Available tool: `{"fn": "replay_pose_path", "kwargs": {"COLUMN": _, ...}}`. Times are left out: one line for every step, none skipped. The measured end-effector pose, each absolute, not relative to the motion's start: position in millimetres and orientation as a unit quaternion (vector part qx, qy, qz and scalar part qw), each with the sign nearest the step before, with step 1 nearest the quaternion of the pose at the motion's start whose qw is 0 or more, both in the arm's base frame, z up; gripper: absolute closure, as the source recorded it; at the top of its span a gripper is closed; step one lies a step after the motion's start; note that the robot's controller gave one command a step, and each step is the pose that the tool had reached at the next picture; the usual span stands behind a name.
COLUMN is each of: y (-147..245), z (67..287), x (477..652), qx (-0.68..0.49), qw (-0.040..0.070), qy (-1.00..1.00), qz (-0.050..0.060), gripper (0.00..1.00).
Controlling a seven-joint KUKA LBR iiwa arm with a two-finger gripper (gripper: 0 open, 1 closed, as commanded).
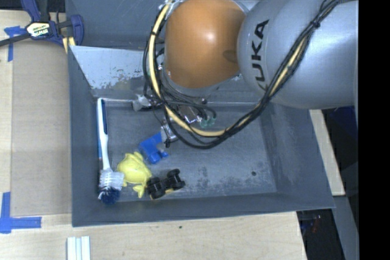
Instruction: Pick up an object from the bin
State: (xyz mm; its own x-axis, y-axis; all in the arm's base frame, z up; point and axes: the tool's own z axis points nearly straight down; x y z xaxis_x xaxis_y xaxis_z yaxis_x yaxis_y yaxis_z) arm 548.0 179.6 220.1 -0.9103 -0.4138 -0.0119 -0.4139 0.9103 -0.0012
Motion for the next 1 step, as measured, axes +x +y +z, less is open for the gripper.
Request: {"fn": "replay_pose_path", "kwargs": {"y": 167.0, "z": 172.3, "x": 537.9, "qx": -0.191, "qw": 0.005, "qy": 0.982, "qz": 0.001, "gripper": 0.00}}
